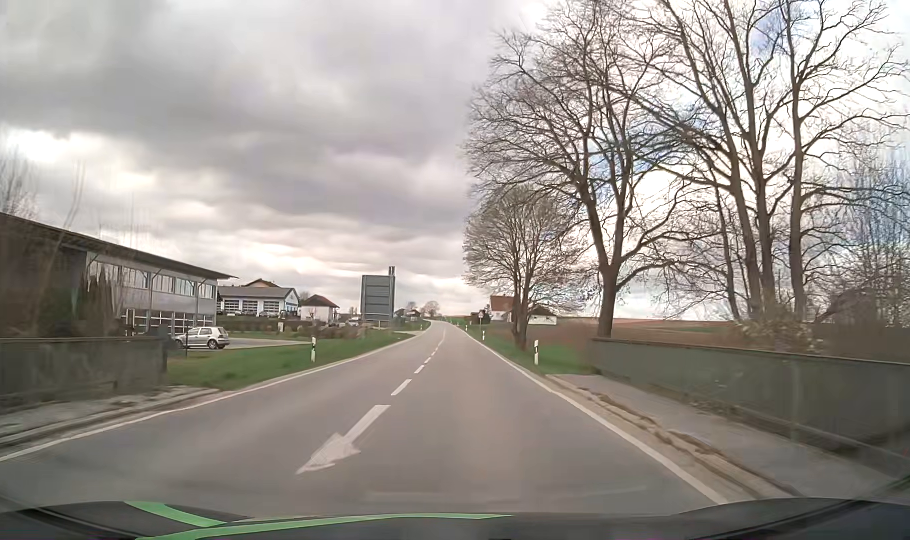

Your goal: Follow the waypoints while adhering to traffic rules and regulations

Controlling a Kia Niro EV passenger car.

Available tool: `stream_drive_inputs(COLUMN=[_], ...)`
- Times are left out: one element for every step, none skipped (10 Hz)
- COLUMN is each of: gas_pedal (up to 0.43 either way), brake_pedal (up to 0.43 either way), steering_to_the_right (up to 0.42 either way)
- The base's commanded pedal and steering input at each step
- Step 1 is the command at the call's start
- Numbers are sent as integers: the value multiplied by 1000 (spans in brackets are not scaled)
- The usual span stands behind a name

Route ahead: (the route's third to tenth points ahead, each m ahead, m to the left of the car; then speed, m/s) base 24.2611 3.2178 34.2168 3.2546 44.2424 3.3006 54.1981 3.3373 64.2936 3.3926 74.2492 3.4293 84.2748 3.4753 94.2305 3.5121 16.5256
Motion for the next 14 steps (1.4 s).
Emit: stream_drive_inputs(gas_pedal=[260,268,268,268,268,268,268,268,268,268,280,280,280,280], brake_pedal=[0,0,0,0,0,0,0,0,0,0,0,0,0,0], steering_to_the_right=[4,4,4,5,5,5,5,3,2,-1,-1,-1,-1,-1])
